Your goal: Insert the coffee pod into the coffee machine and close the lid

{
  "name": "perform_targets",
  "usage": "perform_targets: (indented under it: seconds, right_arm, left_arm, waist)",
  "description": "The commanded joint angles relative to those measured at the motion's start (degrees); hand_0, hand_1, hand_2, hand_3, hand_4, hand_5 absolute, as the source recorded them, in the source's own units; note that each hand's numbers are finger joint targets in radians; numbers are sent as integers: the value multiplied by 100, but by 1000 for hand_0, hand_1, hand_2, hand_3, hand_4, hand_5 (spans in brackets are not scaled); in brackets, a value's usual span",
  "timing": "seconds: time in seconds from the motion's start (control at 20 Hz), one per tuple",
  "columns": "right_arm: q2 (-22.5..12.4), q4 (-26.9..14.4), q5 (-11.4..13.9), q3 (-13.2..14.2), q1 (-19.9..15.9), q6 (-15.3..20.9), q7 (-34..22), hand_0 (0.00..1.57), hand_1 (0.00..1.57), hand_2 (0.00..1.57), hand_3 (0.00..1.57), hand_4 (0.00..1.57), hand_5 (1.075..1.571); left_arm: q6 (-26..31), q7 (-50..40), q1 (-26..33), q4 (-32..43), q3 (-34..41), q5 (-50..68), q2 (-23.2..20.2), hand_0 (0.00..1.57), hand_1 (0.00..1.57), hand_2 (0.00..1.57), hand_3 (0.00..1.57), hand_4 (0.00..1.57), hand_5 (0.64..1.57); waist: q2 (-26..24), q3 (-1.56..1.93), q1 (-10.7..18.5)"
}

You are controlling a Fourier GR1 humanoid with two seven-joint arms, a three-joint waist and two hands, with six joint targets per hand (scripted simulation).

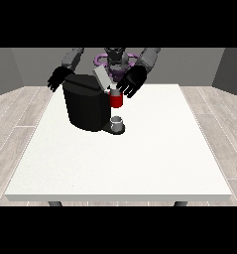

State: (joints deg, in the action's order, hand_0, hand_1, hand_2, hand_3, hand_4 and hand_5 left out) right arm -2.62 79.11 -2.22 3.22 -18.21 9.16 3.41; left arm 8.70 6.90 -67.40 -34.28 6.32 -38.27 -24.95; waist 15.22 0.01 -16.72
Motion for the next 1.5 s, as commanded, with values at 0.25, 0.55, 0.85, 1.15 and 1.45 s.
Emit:
perform_targets:
  seconds: [0.25, 0.55, 0.85, 1.15, 1.45]
  right_arm:
    - [37, -80, -83, 138, -14, 86, 95, 0, 0, 0, 0, 477, 1571]
    - [38, -231, 32, 108, 115, 113, 358, 0, 0, 0, 0, 465, 1571]
    - [117, -102, 144, -49, -214, 266, 1, 0, 0, 0, 0, 375, 1571]
    - [16, -146, 83, 5, 55, 177, -154, 0, 0, 0, 0, 387, 1571]
    - [-100, -310, -176, 310, -21, 69, 15, 0, 0, 0, 0, 363, 1571]
  left_arm:
    - [33, 272, 89, -44, -7, -72, -83, 1050, 1050, 1119, 962, 364, 1571]
    - [388, 517, 49, -82, -236, -270, -267, 567, 567, 810, 640, 235, 1571]
    - [289, 436, -15, -21, -344, -497, -201, 0, 0, 0, 0, 0, 1571]
    - [442, 371, 240, -24, -318, -459, -16, 0, 0, 0, 0, 0, 1571]
    - [534, 412, 219, -157, -197, -413, -135, 0, 0, 0, 0, 0, 1571]
  waist:
    - [1, 0, 170]
    - [44, 2, 228]
    - [115, 0, 149]
    - [-345, -1, 228]
    - [-394, 0, 372]
